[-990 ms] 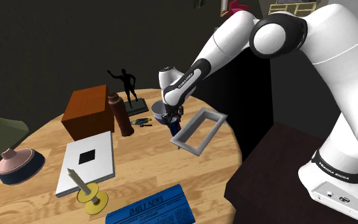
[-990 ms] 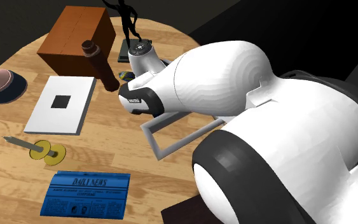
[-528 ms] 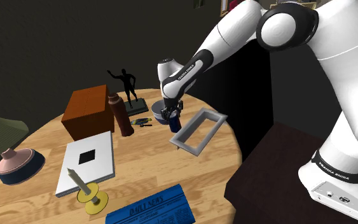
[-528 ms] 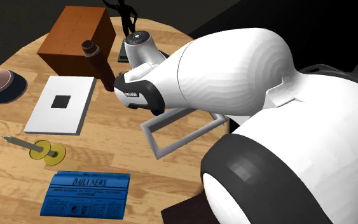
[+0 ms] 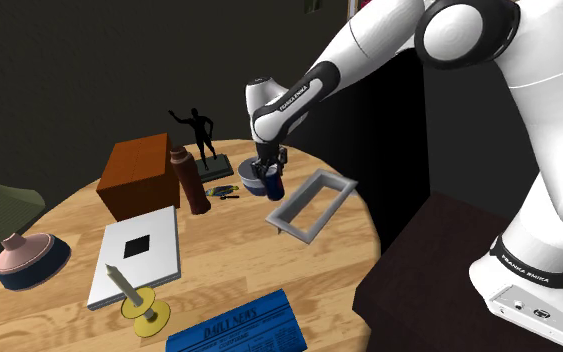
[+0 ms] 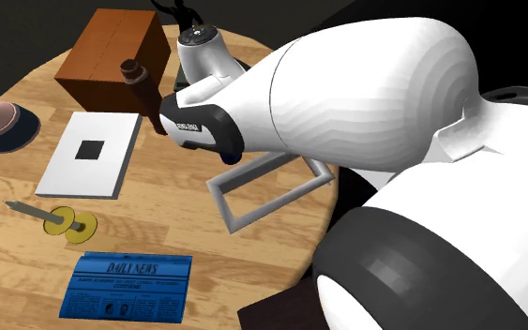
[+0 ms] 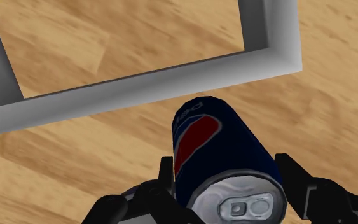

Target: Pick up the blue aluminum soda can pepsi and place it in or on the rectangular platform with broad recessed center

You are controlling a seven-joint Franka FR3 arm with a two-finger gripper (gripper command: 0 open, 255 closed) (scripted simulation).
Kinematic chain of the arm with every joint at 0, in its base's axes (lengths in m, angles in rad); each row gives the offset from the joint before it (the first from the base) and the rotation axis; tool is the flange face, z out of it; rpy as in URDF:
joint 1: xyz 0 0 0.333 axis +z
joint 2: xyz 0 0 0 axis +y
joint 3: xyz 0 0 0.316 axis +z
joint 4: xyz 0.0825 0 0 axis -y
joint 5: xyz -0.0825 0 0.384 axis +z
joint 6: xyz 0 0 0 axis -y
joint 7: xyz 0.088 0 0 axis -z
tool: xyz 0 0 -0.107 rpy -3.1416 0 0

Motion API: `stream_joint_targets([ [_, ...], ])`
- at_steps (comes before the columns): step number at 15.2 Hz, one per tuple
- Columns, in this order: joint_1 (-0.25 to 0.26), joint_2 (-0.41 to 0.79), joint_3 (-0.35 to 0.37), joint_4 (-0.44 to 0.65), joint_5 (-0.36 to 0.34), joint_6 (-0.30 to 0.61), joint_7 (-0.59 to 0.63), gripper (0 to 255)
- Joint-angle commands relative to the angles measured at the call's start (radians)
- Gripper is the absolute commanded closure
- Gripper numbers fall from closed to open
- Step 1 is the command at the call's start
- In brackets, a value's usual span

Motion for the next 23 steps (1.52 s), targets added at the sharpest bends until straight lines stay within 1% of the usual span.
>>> stream_joint_targets([
  [1,-0.001,-0.017,0.002,0.004,0.002,-0.020,-0.001,255],
  [14,-0.006,-0.107,0.011,0.033,0.017,-0.139,-0.011,255],
  [18,-0.056,-0.248,0.008,-0.161,0.035,-0.084,-0.062,255],
  [23,-0.114,-0.411,-0.005,-0.363,0.061,-0.042,-0.140,255],
])
